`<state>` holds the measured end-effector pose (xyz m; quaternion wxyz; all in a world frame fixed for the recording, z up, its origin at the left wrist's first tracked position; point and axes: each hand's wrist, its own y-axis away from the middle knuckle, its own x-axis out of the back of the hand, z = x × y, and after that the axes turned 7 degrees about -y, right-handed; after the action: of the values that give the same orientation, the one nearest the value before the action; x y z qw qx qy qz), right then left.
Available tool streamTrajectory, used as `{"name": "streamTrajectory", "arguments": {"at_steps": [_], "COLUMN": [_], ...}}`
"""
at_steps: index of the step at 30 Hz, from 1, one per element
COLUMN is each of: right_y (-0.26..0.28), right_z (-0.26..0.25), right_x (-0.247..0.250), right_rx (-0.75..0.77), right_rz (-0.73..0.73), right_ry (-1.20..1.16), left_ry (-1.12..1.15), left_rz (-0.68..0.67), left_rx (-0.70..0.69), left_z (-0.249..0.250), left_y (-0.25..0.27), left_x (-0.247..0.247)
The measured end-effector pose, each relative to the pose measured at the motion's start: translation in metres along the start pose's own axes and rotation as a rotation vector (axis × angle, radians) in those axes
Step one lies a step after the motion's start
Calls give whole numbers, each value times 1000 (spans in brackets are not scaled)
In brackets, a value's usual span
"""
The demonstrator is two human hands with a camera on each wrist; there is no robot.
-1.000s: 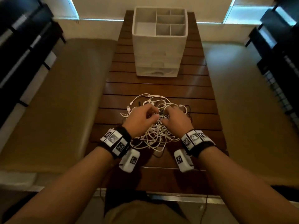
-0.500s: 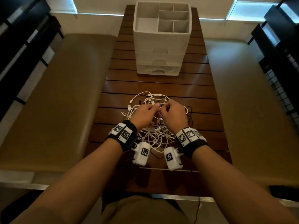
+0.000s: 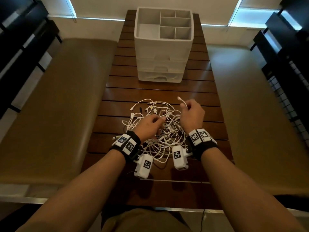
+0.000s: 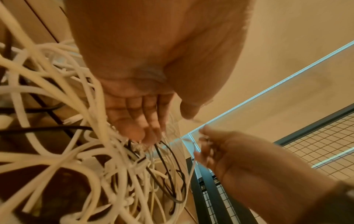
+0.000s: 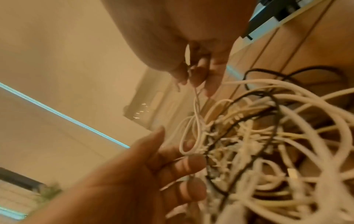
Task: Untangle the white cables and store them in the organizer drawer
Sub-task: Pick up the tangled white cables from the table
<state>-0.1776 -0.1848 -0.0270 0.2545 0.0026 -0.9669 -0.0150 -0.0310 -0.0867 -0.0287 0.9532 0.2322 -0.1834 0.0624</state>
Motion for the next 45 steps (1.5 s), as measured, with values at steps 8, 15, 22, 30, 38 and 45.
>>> {"name": "streamTrajectory", "arguments": {"at_steps": [8, 15, 22, 30, 38, 45], "right_y": [40, 43, 30, 12, 6, 0], "right_z": [-69, -60, -8, -92, -99, -68], "right_x": [31, 24, 7, 32, 37, 60], "right_rx": [440, 456, 237, 441, 626, 528], "right_rz": [-268, -373, -450, -336, -256, -321], "right_ry": [-489, -300, -83, -413, -159, -50], "left_ry": [55, 155, 533, 292, 409, 594], "left_rz": [376, 283, 242, 375, 465, 517], "left_rx": [-461, -545, -678, -472, -443, -288], "left_z": [60, 94, 129, 90, 96, 79], "left_y": [16, 31, 54, 49, 47, 47], "left_x": [24, 28, 70, 61, 61, 93]}}
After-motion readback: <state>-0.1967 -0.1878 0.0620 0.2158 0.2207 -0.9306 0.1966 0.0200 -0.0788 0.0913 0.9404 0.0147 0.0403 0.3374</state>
